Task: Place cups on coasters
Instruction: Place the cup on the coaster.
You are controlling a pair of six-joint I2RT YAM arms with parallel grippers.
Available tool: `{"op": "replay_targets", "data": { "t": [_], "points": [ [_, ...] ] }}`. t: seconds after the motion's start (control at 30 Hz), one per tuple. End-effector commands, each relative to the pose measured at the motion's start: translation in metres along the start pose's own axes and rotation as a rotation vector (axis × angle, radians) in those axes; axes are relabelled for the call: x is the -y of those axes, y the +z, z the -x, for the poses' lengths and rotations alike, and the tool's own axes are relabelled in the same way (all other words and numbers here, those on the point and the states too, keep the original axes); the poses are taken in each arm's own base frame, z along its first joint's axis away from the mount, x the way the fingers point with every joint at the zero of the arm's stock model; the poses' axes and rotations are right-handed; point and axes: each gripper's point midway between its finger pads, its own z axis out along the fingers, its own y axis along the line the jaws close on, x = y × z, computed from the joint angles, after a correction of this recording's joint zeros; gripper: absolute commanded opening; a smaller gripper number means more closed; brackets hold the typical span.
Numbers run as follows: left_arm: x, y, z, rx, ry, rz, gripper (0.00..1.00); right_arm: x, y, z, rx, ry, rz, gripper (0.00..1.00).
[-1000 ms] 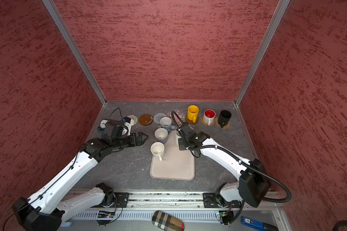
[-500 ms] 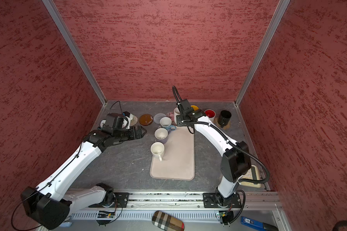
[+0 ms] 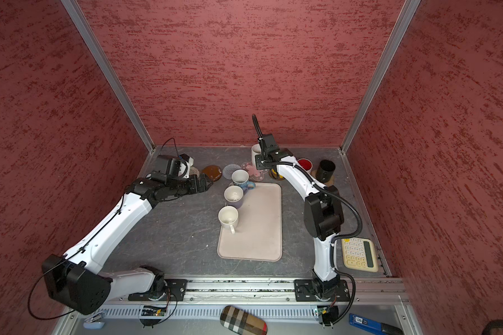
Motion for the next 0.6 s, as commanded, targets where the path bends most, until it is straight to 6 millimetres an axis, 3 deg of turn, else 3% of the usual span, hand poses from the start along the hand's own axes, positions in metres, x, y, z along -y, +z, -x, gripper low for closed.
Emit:
{"op": "replay_targets", "data": {
  "t": [0.0,0.3,0.57],
  "points": [
    [0.001,0.0,0.008,0.013,0.016,-0.011,0.99,-0.011,-0.014,0.068,0.234,-0.023,0.065,0.0],
    [-0.007,0.011,0.01,-0.001,0.002,0.009,1.0,-0.013,0.038,0.062,0.243,-0.071,0.094,0.0],
    [-0.012,0.017,0.012,0.0,-0.005,0.02,1.0,-0.011,0.064,0.045,0.241,-0.092,0.096,0.0]
  ]
}}
